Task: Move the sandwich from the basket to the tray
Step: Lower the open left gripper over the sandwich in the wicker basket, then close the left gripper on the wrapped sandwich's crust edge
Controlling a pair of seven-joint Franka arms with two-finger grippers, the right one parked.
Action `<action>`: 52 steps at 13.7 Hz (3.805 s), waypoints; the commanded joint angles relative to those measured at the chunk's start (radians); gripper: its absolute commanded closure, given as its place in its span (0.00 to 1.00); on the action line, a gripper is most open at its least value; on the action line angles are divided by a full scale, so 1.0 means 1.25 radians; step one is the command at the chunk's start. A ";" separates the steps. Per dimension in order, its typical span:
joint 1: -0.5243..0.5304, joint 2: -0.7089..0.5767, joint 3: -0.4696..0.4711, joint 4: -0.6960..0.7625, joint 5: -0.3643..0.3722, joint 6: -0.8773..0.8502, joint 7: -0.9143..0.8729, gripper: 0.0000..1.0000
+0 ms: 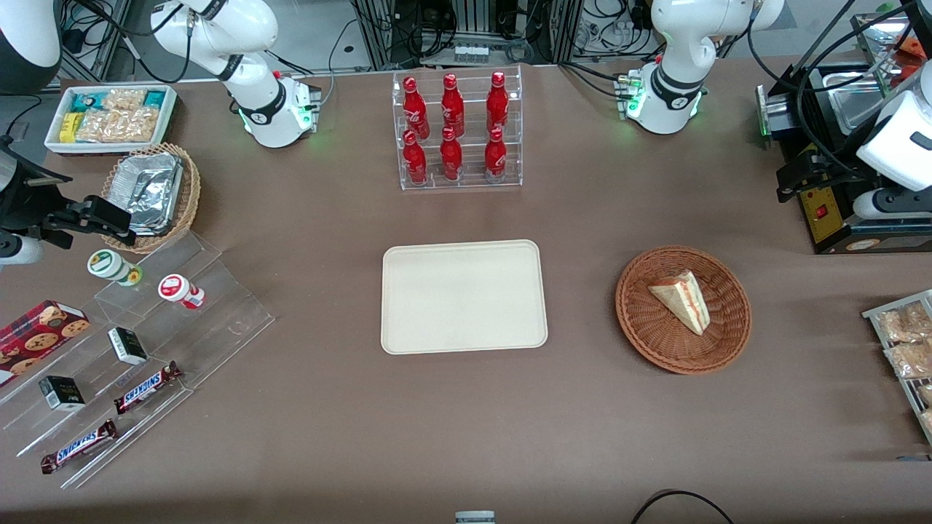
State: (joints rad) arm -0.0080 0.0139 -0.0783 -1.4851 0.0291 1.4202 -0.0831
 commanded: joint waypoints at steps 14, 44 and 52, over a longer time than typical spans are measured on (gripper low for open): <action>-0.013 0.116 0.000 -0.170 0.032 0.254 -0.051 0.00; -0.045 0.218 0.003 -0.583 0.028 0.875 -0.450 0.53; -0.043 0.174 0.005 -0.556 0.034 0.777 -0.437 0.89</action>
State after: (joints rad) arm -0.0598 0.2812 -0.0756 -2.2010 0.0540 2.4659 -0.6234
